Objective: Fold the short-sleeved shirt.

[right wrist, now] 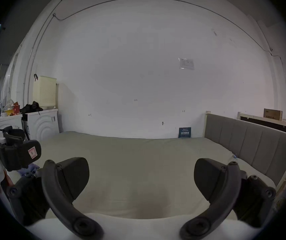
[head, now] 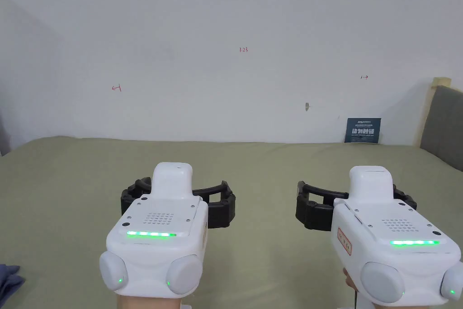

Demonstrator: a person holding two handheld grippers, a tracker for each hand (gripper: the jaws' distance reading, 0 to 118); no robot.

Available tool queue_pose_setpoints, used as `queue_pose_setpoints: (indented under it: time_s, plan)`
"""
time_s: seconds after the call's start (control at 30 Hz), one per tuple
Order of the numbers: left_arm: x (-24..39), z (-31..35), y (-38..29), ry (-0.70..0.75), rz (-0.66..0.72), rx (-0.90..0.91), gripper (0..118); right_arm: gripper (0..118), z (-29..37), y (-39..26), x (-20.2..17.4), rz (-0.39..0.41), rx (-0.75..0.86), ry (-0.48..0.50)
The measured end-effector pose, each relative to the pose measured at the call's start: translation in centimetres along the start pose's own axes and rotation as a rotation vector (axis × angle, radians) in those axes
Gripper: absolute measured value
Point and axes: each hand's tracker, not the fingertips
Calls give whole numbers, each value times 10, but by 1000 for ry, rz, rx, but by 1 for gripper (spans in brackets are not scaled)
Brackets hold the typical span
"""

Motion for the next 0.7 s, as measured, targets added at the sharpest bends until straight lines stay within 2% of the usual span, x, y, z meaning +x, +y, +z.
queue_pose_setpoints:
  time_s: [0.07,0.17,0.3,0.7]
  plan:
    - [-1,0,2,2,5,1,118,118,0,3,3,-35,-37,30]
    - [-3,1,4,8,-3,6,118,118,2,5,5,-48,-20,25]
    - [-4,2,8,-6,-10,2,118,118,2,6,-1,40,-6,-22]
    - [-7,4,5,-11,1,-11,118,118,2,3,-2,44,-1,-18]
